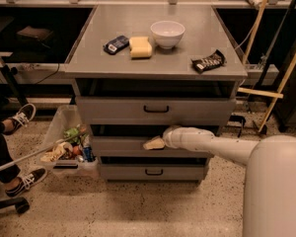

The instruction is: Open middle drawer

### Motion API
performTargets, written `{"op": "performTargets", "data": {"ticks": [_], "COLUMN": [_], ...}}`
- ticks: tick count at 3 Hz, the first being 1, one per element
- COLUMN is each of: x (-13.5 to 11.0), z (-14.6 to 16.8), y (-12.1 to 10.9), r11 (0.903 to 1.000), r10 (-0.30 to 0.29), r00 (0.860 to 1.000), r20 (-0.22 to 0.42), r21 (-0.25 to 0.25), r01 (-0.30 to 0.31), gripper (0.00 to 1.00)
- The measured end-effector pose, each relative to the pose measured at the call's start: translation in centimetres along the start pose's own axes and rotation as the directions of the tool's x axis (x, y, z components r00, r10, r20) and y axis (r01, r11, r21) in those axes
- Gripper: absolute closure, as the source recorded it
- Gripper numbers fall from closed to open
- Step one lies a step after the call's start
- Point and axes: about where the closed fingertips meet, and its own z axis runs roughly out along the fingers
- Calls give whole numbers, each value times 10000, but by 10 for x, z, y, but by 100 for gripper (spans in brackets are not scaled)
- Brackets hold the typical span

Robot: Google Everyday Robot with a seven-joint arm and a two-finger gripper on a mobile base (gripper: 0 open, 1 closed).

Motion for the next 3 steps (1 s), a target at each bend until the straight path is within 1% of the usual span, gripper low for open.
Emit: {"op": "performTargets", "data": {"ticks": [1, 2, 3], "x": [0, 14, 40], "z": [0, 12, 23], "y": [0, 3, 8], "r11": [10000, 9993, 9937], "r10": [0, -296, -877], "r00": [10000, 9966, 9791], "r20": [0, -766, -1837], "r21": [0, -240, -857], "r01": [0, 278, 729], "gripper": [0, 0, 0]}}
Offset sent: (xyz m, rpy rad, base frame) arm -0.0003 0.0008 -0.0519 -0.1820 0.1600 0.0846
